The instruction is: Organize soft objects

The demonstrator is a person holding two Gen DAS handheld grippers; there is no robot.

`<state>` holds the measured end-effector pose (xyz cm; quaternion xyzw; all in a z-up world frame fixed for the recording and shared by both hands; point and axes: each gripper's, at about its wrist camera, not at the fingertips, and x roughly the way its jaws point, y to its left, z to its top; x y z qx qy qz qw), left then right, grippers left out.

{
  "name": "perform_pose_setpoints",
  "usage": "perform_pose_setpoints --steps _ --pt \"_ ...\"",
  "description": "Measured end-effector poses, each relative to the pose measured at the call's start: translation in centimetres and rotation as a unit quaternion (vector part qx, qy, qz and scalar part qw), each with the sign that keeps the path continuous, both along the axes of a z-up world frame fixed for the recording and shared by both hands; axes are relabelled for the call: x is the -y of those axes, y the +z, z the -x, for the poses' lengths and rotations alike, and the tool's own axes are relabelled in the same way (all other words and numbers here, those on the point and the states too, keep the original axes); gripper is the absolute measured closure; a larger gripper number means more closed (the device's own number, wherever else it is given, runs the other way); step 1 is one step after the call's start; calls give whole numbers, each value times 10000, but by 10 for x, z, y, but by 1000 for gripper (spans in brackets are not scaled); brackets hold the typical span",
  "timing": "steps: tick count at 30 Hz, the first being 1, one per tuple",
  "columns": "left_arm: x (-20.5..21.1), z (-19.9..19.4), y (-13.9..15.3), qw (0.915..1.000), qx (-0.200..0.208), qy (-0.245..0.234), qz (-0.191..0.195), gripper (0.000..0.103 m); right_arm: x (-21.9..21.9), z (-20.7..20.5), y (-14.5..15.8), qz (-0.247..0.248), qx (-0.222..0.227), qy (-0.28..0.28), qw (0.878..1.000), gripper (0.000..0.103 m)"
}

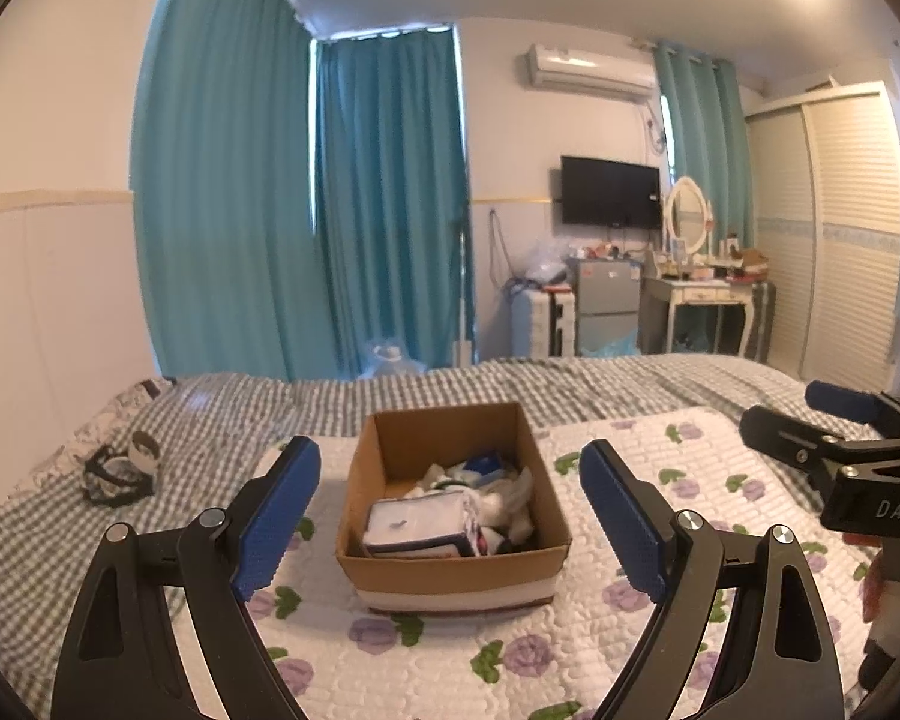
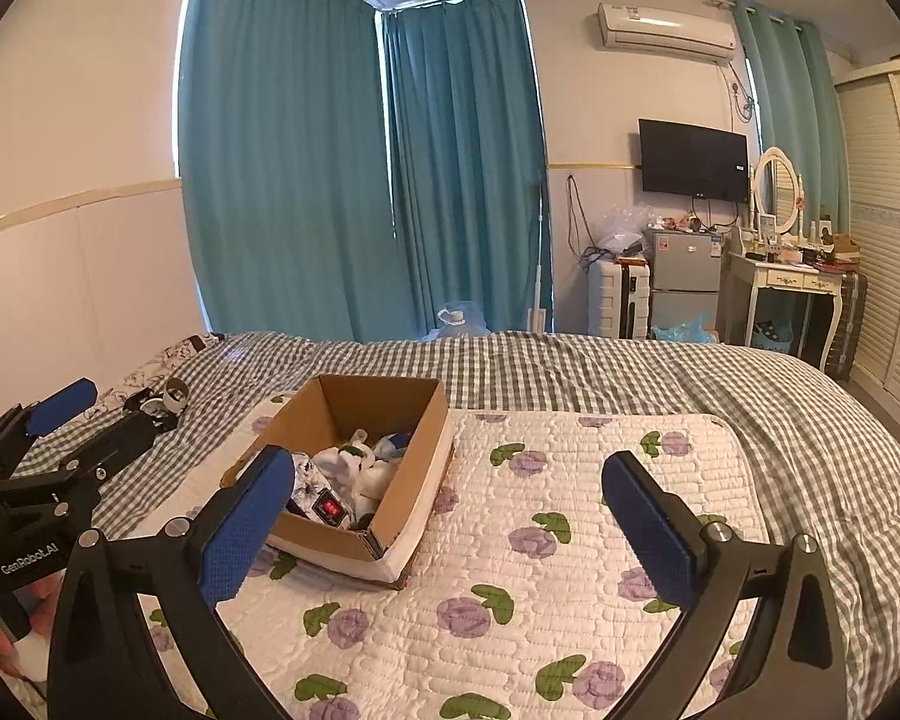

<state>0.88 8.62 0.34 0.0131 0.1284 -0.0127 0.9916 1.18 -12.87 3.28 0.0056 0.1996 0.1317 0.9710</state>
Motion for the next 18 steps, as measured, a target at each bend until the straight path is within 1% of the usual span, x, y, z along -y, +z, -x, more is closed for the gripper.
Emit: perform_pose_setpoints --steps 12,18 --pt "5 1 1 10000 -19 -62 -44 13 0 0 -2 -80 -82 13 9999 0" --pt "4 1 0 10000 -22 -65 -41 13 3 1 0 -220 -113 52 9997 0"
